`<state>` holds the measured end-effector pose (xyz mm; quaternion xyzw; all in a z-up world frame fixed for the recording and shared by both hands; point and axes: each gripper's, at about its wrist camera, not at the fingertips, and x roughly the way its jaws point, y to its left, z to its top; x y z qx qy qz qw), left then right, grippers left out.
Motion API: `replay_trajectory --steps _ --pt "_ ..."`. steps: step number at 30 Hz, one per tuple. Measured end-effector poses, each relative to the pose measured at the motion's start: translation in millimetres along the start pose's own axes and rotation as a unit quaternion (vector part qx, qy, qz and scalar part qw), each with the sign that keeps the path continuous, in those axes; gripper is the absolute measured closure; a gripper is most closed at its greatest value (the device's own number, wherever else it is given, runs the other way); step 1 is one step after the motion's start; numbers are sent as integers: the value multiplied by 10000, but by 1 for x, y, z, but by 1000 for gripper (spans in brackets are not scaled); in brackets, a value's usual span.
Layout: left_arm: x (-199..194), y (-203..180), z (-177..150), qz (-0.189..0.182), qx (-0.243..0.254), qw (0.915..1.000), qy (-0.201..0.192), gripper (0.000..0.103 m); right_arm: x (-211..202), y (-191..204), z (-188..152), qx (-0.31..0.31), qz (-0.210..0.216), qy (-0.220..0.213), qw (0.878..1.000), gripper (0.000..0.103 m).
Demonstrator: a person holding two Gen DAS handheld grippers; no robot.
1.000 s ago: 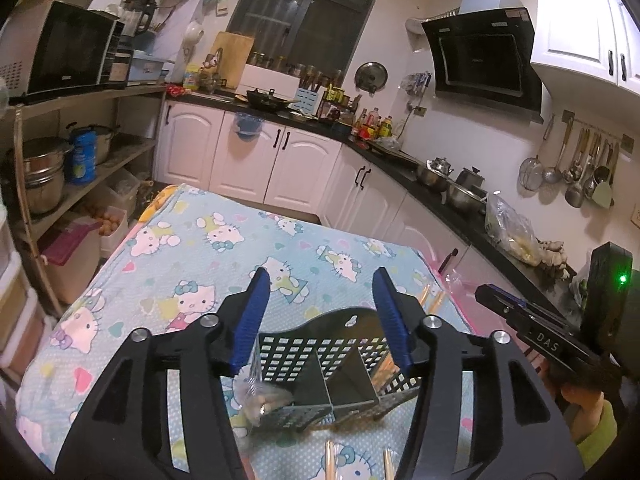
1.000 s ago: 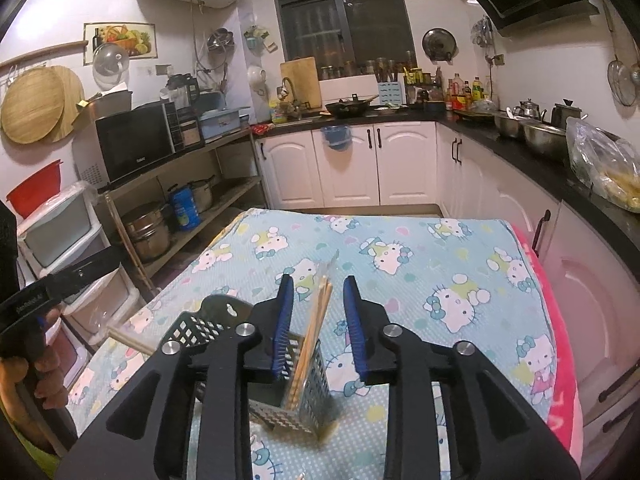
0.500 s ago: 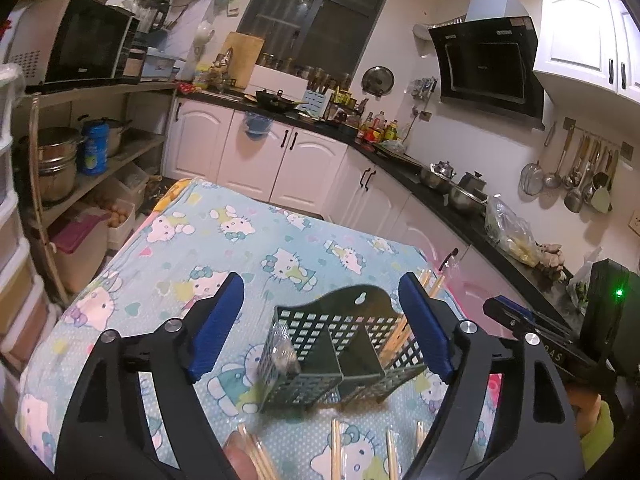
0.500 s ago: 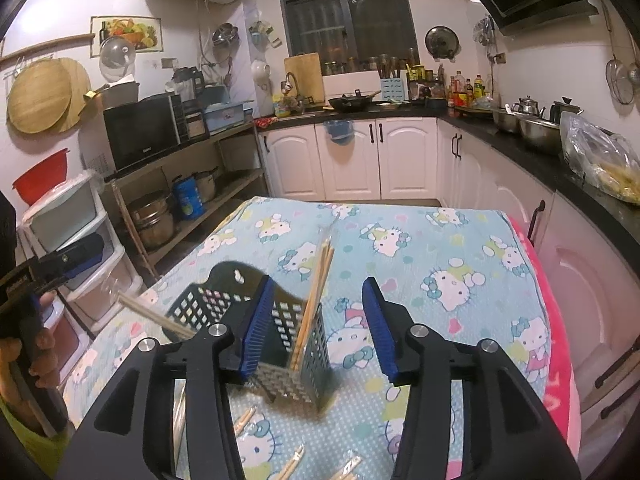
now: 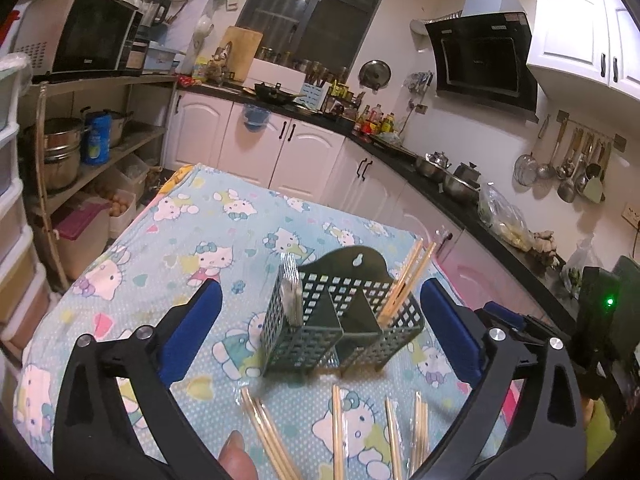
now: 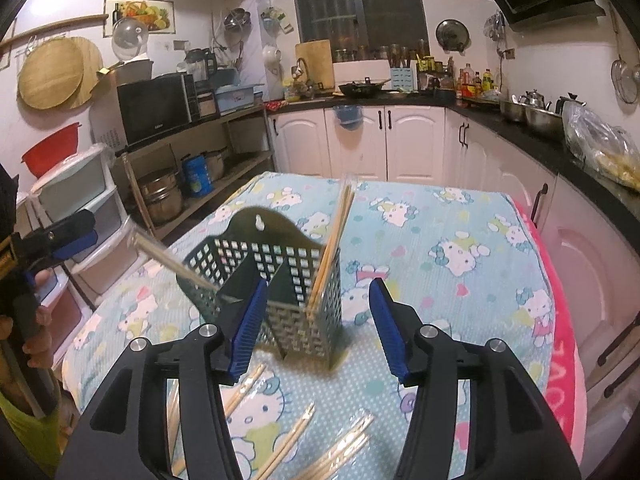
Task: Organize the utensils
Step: 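Withdraw both tools from the holder toward the wrapped chopsticks on the cloth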
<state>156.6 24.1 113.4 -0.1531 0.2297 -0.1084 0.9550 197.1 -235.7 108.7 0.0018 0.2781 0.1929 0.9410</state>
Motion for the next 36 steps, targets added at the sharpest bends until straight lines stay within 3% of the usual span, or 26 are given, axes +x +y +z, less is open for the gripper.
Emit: replay_trajectory --steps 7,36 --pt "-5 -3 -21 90 235 9996 144 12 2 2 -20 28 -3 154 9999 50" --pt "19 39 -101 363 -100 9922 1188 12 23 17 -89 49 195 863 9961 50"
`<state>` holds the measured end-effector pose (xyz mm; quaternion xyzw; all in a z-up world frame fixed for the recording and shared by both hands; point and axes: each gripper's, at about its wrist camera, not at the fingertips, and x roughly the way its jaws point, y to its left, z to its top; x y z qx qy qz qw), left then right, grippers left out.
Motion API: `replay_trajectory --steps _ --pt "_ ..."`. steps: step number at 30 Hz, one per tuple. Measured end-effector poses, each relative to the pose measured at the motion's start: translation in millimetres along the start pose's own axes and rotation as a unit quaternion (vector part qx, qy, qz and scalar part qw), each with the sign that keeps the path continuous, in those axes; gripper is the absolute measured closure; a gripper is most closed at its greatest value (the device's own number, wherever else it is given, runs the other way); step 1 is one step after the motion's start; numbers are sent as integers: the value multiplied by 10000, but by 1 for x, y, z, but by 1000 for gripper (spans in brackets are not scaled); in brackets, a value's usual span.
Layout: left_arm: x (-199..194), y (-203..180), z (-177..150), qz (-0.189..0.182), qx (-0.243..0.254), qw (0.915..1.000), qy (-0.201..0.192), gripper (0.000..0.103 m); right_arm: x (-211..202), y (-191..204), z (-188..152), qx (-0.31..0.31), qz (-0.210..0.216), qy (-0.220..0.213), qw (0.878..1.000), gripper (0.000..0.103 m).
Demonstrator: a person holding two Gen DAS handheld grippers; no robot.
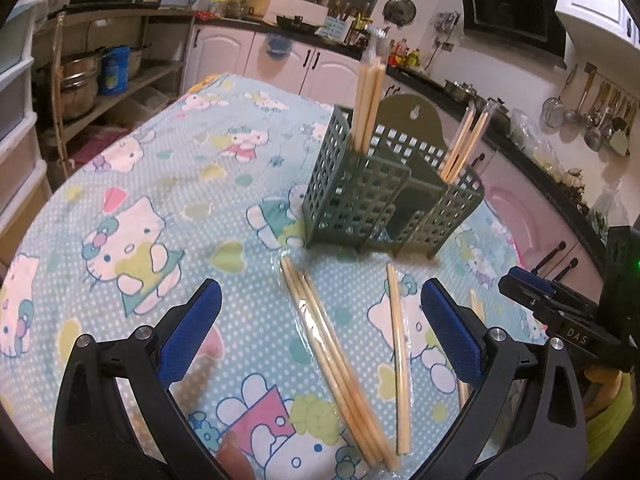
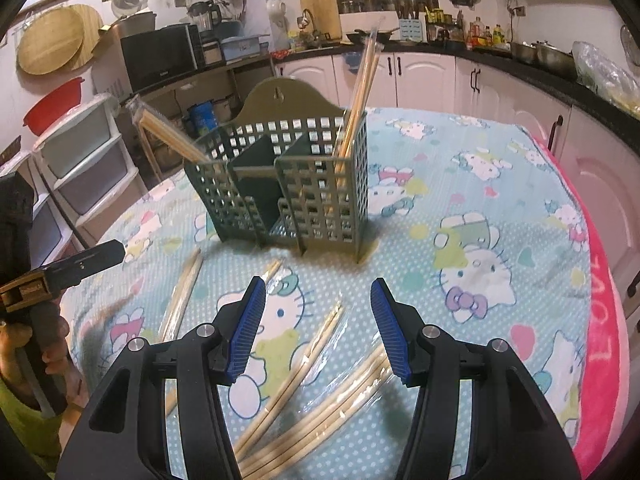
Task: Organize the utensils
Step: 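Withdraw both tools from the holder toward the wrapped chopsticks on the cloth, then close the left tool on a wrapped chopstick while the right tool grasps another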
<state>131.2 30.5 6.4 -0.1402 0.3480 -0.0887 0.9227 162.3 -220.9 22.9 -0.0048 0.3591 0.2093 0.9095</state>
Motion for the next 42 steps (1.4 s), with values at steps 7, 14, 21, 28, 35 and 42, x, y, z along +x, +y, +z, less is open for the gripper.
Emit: replay_trajectory --steps 7,14,21,28,35,42 --pt "16 8 -10 81 -41 9996 253 12 12 0 -12 33 18 182 9998 50" --pt "43 21 -9 -28 -321 9978 573 41 28 2 -16 -12 9 374 9993 50" --pt "67 45 4 -325 -976 9911 850 66 43 -4 -13 64 -22 517 9986 50" --pt "87 55 17 -406 -1317 9861 932 75 59 -14 -14 163 -49 754 9970 51" --pt "96 51 21 -338 -1274 9870 923 75 74 -16 -12 185 -35 974 9951 53" --pt "102 52 24 -196 -1258 9881 859 87 89 -11 -6 126 -252 1128 9932 63"
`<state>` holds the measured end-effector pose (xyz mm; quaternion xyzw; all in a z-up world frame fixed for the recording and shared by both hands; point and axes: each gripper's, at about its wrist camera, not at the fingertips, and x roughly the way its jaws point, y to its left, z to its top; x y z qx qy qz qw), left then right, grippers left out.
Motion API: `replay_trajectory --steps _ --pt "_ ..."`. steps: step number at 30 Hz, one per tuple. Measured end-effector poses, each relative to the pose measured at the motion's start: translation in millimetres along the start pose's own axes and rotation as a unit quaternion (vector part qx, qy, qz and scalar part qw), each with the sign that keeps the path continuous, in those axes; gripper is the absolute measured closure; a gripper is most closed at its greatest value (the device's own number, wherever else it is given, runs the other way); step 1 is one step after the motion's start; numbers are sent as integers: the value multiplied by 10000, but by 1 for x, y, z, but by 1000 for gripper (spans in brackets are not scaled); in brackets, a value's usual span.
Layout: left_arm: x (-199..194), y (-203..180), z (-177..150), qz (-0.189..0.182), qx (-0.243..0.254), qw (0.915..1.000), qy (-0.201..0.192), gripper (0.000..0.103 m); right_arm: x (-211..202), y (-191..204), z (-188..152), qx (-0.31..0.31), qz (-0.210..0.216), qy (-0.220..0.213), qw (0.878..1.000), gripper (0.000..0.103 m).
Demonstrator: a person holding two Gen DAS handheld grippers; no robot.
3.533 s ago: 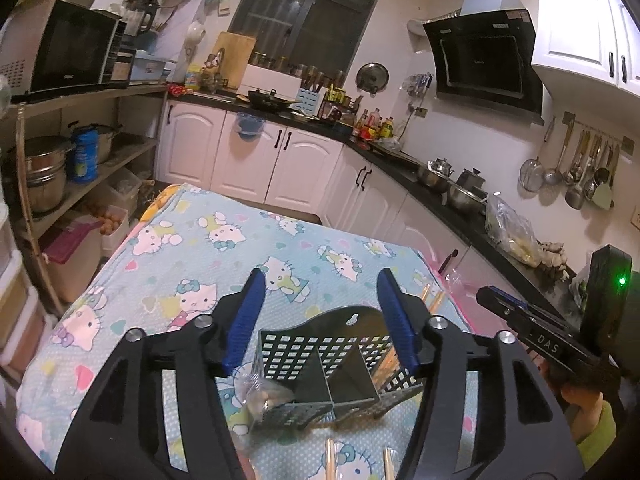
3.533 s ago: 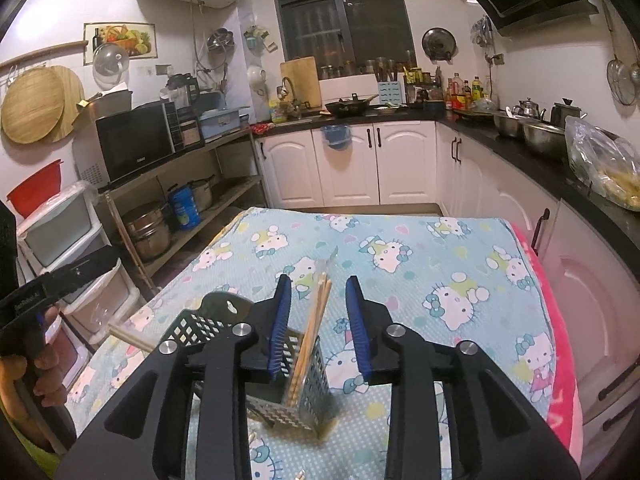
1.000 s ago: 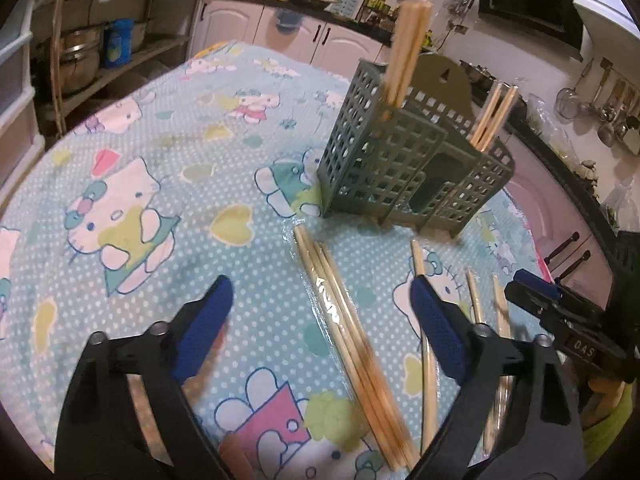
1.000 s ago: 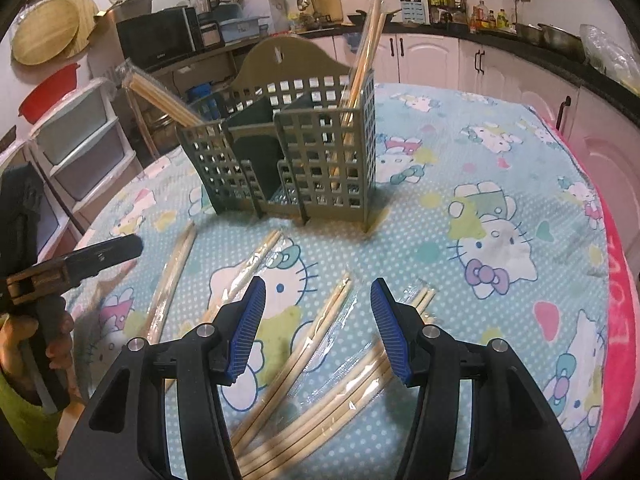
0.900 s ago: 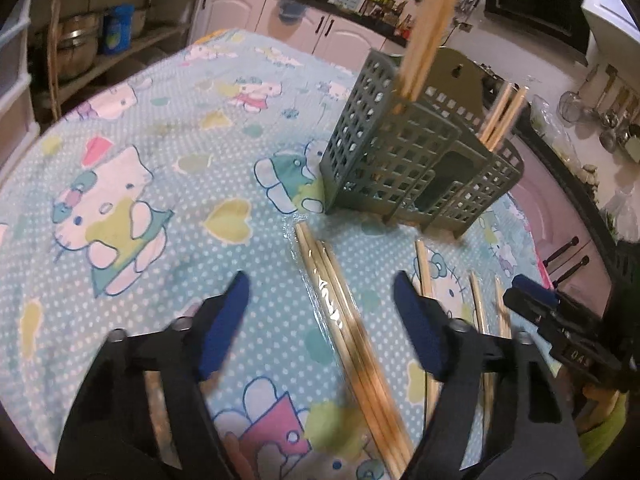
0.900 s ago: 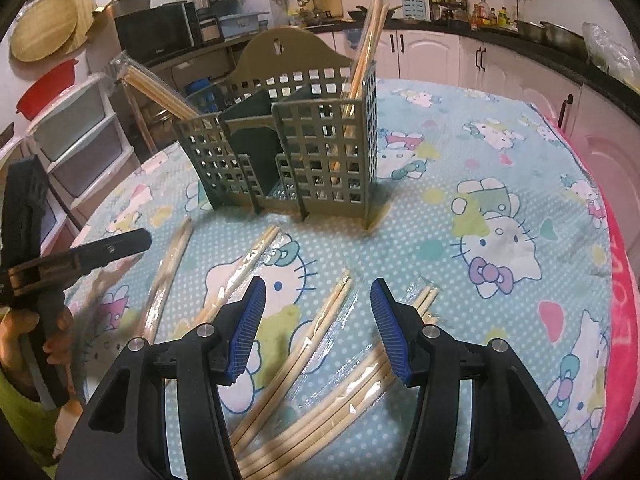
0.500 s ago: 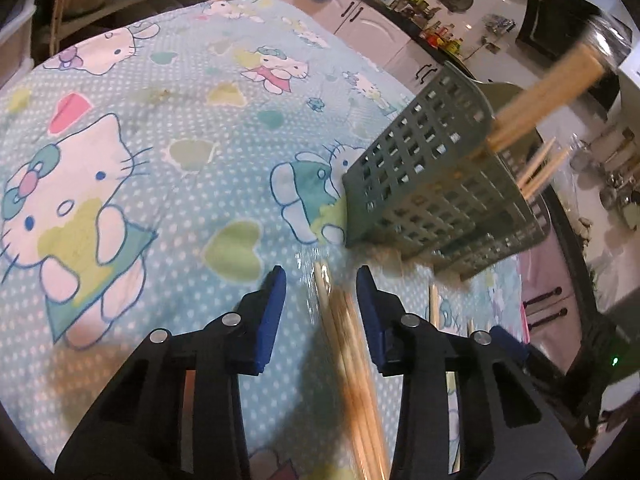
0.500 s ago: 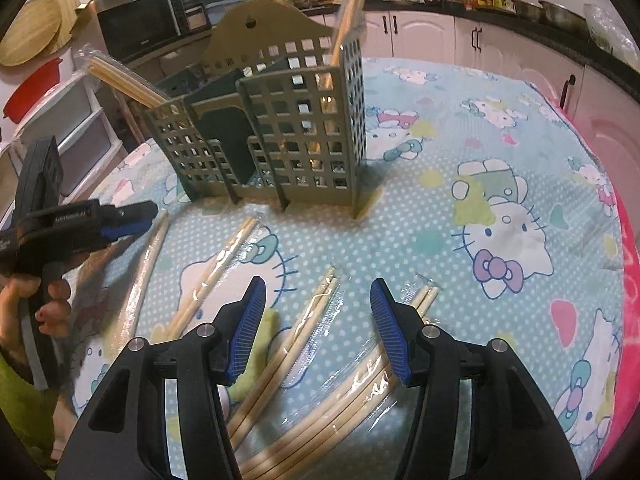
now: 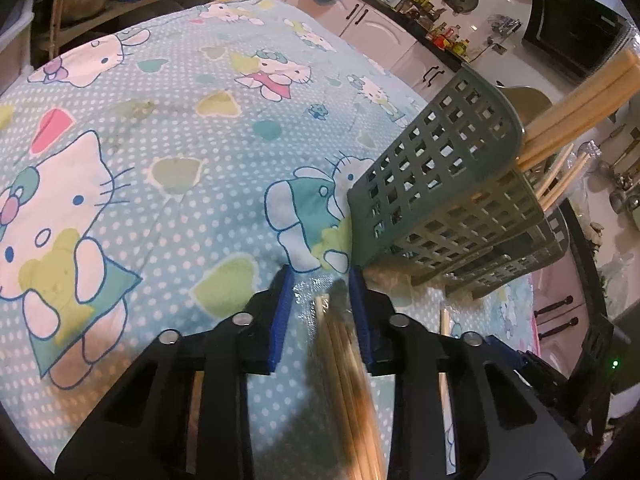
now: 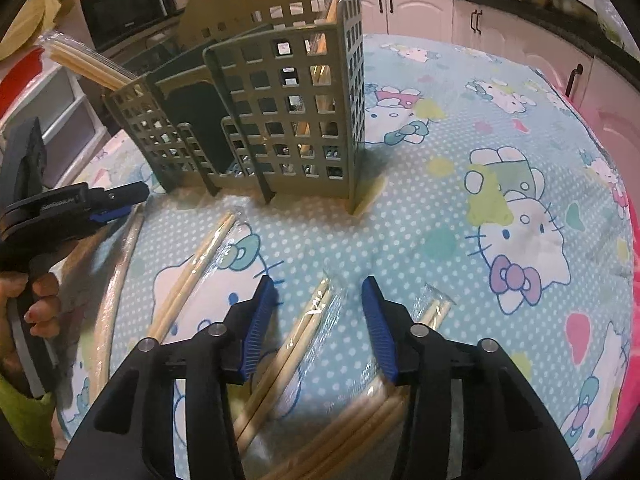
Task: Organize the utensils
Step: 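Close the left tool on a wrapped chopstick while the right tool grasps another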
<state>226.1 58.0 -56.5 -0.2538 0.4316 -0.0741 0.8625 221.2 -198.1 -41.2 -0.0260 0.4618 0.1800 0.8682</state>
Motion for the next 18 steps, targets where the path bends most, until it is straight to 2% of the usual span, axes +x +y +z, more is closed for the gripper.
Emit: replay_trajectory --steps 2,4,7,11,18 --pt "1 1 1 42 16 10000 -15 91 2 3 3 -41 -118 -6 9999 69" --pt "1 2 0 38 46 10000 -19 94 4 5 5 -44 -168 -28 9998 80" --pt "-1 4 0 36 47 10000 -20 100 5 9 8 -73 -111 -40 9999 92" --pt "-5 9 -1 -35 20 10000 -23 101 4 18 14 -87 218 -79 9997 94" --pt "-29 7 -5 -120 129 9996 -218 103 -14 34 24 -194 505 -388 9978 95"
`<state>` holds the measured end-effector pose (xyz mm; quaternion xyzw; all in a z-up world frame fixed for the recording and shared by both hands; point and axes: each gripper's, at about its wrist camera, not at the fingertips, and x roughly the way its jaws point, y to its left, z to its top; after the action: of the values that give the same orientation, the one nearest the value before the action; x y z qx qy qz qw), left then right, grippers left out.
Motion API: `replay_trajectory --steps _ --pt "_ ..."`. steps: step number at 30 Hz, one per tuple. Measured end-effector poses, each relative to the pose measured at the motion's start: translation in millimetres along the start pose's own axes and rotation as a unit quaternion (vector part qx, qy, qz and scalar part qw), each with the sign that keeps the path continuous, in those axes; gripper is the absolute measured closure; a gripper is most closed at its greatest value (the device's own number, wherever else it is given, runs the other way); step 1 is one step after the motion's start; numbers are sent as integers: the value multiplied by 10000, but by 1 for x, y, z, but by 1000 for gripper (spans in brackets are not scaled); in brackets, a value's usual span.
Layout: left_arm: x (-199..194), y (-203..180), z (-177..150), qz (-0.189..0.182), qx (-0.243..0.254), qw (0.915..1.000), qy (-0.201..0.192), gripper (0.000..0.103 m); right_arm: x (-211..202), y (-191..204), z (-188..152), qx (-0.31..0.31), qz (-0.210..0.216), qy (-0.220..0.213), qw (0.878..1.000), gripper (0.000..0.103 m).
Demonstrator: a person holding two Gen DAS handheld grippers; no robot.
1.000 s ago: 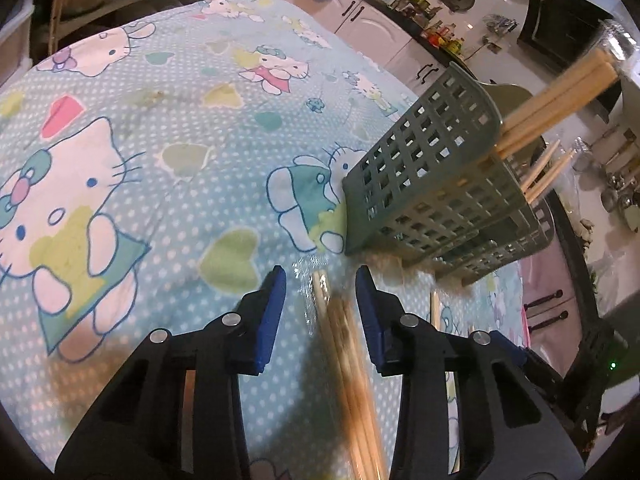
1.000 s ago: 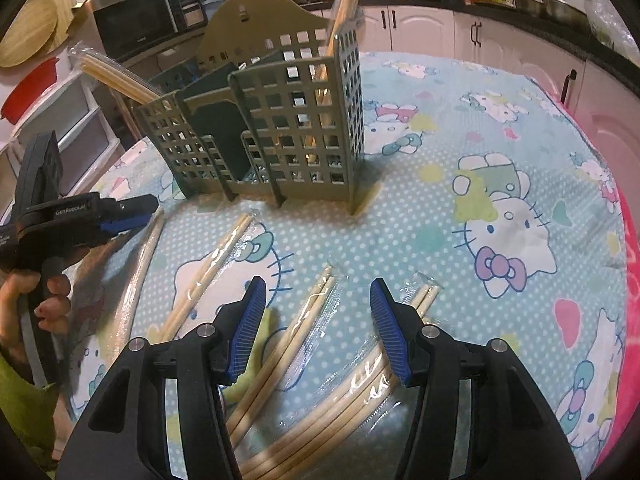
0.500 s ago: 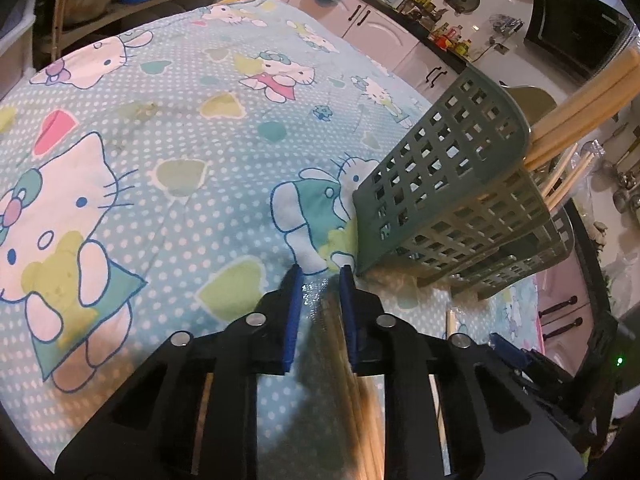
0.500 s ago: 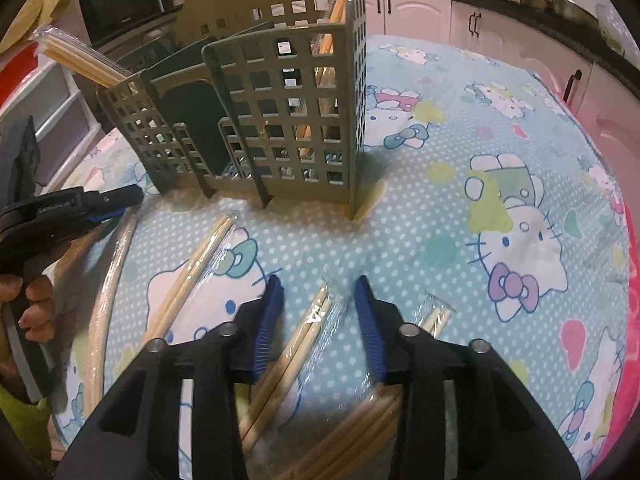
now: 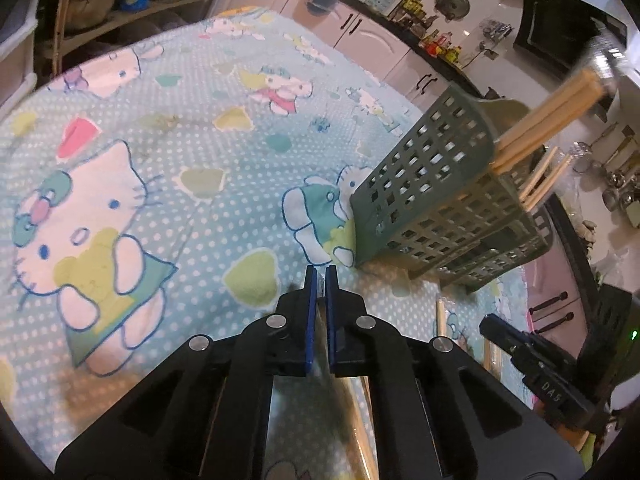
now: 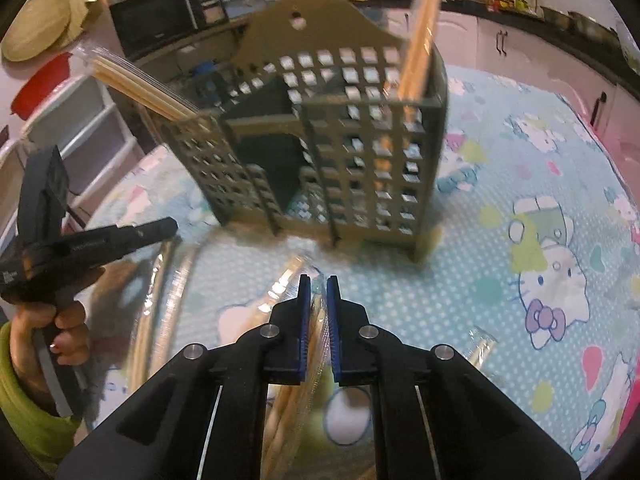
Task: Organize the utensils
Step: 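Close the left tool on a wrapped chopstick while the right tool grasps another, then lift the chopsticks with both tools and carry them above the holder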
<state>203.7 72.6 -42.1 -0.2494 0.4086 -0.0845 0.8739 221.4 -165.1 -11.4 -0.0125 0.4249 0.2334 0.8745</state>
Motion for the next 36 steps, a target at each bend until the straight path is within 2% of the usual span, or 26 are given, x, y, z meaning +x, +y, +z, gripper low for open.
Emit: replay_trajectory --steps 13,20,36 --pt "-64 -37 6 -187 614 9959 -641 103 -51 21 17 -154 293 -691 9971 95" --pt "-88 -63 6 -413 829 9914 -924 103 -82 22 19 -178 257 -1101 9934 95" --pt "-97 -117 14 -824 1284 9819 -1124 103 -143 2 22 -132 -60 -1871 9822 96"
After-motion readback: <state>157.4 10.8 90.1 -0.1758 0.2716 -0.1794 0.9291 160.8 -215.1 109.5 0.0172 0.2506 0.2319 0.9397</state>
